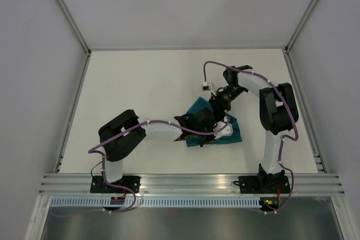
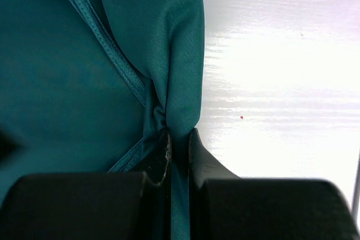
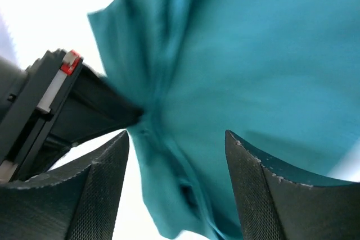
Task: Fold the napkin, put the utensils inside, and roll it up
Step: Roll the napkin with the utensil
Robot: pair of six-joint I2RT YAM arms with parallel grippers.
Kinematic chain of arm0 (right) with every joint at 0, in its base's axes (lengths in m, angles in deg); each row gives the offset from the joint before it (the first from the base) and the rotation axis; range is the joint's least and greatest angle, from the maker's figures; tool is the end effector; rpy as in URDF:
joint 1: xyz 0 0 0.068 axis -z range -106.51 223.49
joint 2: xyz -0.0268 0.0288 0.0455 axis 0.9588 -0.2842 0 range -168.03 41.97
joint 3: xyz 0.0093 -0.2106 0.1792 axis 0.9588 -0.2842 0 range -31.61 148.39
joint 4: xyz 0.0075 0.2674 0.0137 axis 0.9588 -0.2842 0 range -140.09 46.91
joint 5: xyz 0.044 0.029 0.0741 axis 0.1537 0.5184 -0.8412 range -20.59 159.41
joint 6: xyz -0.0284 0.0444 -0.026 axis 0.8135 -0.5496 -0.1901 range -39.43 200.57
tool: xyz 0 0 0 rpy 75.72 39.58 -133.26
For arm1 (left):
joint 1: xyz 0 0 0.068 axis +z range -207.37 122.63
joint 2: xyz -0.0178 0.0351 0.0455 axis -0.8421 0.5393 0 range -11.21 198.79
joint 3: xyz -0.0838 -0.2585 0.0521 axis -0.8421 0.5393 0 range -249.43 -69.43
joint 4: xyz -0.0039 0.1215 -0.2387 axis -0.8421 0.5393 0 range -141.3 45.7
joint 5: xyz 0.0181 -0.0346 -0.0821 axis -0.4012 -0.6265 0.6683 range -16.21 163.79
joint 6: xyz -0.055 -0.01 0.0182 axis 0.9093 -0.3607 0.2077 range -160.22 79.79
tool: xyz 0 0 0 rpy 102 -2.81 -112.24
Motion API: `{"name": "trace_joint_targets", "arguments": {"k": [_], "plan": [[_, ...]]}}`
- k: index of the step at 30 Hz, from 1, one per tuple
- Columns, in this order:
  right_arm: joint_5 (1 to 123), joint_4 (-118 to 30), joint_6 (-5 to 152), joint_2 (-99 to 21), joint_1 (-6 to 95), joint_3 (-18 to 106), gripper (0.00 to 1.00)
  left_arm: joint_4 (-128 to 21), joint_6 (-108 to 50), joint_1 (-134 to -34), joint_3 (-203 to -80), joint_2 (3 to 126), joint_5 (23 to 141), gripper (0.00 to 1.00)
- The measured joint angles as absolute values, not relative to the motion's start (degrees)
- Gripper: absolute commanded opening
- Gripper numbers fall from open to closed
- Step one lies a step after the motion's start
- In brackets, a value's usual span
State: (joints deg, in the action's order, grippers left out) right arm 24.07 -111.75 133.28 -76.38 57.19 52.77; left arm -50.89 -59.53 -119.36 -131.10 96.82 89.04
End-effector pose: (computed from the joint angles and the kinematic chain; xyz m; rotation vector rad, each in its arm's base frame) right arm 0.3437 0.1320 0.1570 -1.5001 2.4141 1.2248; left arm 0.1774 -0.3576 0.1436 1.6959 1.7753 -0.6595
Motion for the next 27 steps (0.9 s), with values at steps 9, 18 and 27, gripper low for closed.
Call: {"name": "trace_joint_targets", "arguments": {"k": [9, 18, 27], "plan": [[24.38, -88.13, 117.85, -58.85, 70.40, 47.87, 0.75, -48.82, -52.79, -112.61, -132.74, 98.99, 104.99, 0.02], [25.32, -81.40, 123.13, -33.60, 71.75, 27.08, 0.74, -48.38, -45.60, -105.81, -136.56, 105.61, 122.85, 0.02], [30.61, -78.93, 130.06, -14.15, 58.94, 7.50, 0.77, -46.39, -41.41, -102.47, -138.49, 109.72, 132.62, 0.02]]}}
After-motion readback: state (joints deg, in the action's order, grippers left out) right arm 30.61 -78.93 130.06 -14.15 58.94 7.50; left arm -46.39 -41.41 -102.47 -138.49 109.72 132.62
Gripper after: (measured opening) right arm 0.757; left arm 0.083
